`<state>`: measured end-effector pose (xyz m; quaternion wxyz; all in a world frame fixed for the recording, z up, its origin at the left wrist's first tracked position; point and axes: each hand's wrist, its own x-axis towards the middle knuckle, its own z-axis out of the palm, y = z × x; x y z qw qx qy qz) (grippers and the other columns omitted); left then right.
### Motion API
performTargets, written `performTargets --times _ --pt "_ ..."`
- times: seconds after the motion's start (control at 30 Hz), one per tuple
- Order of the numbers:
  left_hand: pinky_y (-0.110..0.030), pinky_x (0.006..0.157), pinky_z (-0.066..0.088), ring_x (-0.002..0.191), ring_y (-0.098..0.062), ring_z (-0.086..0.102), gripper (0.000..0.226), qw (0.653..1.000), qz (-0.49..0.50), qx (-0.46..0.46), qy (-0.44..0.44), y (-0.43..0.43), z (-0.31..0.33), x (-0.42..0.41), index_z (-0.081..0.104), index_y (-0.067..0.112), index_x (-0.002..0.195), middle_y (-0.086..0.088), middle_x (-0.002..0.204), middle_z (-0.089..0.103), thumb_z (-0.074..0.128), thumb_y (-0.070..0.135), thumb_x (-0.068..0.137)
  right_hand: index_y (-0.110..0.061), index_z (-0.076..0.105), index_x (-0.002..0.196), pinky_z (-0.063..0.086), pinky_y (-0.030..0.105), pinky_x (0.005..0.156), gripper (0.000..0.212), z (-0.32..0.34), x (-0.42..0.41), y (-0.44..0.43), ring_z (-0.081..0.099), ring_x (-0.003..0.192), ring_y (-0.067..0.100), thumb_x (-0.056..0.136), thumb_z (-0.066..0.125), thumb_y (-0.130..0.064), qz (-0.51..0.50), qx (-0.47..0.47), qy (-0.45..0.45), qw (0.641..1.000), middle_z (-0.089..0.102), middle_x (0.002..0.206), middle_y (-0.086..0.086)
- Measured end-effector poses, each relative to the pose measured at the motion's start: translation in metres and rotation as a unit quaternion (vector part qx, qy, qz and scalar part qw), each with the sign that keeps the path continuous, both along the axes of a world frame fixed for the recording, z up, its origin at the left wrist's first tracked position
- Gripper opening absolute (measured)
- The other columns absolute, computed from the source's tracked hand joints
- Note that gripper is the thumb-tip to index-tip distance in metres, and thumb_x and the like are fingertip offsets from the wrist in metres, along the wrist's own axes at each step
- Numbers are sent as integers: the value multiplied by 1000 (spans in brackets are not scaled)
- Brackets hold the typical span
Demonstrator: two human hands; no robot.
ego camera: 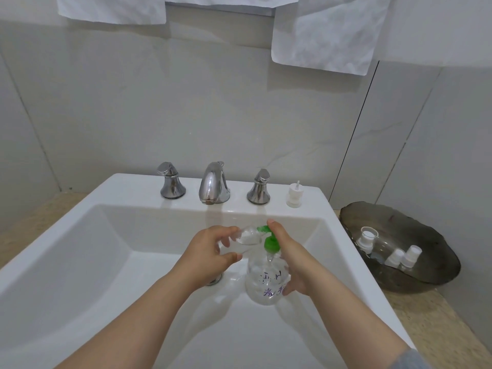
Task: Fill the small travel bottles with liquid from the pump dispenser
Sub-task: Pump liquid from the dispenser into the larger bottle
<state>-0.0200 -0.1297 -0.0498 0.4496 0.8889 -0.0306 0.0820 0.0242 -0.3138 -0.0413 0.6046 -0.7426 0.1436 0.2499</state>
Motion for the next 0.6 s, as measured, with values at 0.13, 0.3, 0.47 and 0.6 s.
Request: performTargets --times 0.13,0.3,0.47,0.6 --pt "-20 70 42 68 -11 47 38 1000 1 2 3 -1 -2 0 64 34 110 3 95 58 75 20 77 -26 44 136 32 64 100 69 0 1 0 36 132 38 85 43 -72 6 -9 -13 1000 44 136 5" --pt "-20 68 45 69 -12 52 36 1000 0 4 10 -2 -5 -1 55 47 85 4 104 61 76 20 75 -25 46 136 35 66 99 62 -2 2 0 40 128 40 89 42 -66 10 -23 -27 999 47 132 4" --pt "-21 69 44 70 -11 51 34 1000 4 12 20 -1 -8 0 65 31 106 2 96 59 76 20 76 -24 46 134 37 65 98 58 0 1 -1 41 124 38 92 41 -63 14 -30 -31 999 48 128 5" --pt "-25 76 48 74 -12 53 39 1000 6 11 23 -2 -7 0 64 30 112 3 98 60 76 21 76 -24 47 132 38 63 96 56 -3 1 -2 41 119 36 92 40 -63 12 -27 -37 999 46 130 3"
